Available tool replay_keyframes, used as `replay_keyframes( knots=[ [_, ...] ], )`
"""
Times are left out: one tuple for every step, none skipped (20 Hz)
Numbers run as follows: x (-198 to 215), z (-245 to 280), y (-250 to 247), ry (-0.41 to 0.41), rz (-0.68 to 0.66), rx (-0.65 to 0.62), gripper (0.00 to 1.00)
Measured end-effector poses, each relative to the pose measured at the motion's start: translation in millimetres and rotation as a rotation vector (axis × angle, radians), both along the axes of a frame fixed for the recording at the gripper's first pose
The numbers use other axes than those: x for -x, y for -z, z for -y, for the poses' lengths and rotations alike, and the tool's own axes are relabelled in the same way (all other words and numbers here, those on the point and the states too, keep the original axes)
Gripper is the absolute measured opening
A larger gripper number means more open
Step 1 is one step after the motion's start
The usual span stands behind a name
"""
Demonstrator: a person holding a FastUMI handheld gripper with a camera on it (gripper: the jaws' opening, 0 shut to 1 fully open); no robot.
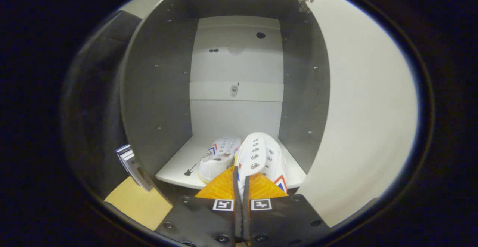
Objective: Open the shoe cabinet door, grab the shoes and put them into the shoe cabinet, then close the shoe cabinet door.
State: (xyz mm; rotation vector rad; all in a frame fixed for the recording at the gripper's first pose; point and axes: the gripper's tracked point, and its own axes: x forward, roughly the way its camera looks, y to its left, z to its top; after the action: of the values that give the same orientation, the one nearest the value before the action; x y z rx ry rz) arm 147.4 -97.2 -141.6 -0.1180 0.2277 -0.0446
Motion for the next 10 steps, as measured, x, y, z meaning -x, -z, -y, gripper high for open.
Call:
replay_keyframes(
  knots=[
    [-15,4,2,-0.007,-0.005,0.007,0.03],
    [-30,8,4,-0.01,-0.012,0.009,0.03],
    [-42,14,9,-0.012,-0.02,0.007,0.03],
    [-54,19,14,-0.013,-0.031,0.005,0.02],
    [-66,23,18,-0.009,-0.039,0.004,0.02],
    [-75,27,22,-0.004,-0.051,0.005,0.02],
    [-84,27,26,-0.005,-0.068,0.006,0.02],
    [-91,28,30,-0.01,-0.083,0.007,0.02],
    [-96,27,35,-0.014,-0.1,0.009,0.02],
    [-100,29,44,-0.019,-0.119,0.014,0.02]
  ],
)
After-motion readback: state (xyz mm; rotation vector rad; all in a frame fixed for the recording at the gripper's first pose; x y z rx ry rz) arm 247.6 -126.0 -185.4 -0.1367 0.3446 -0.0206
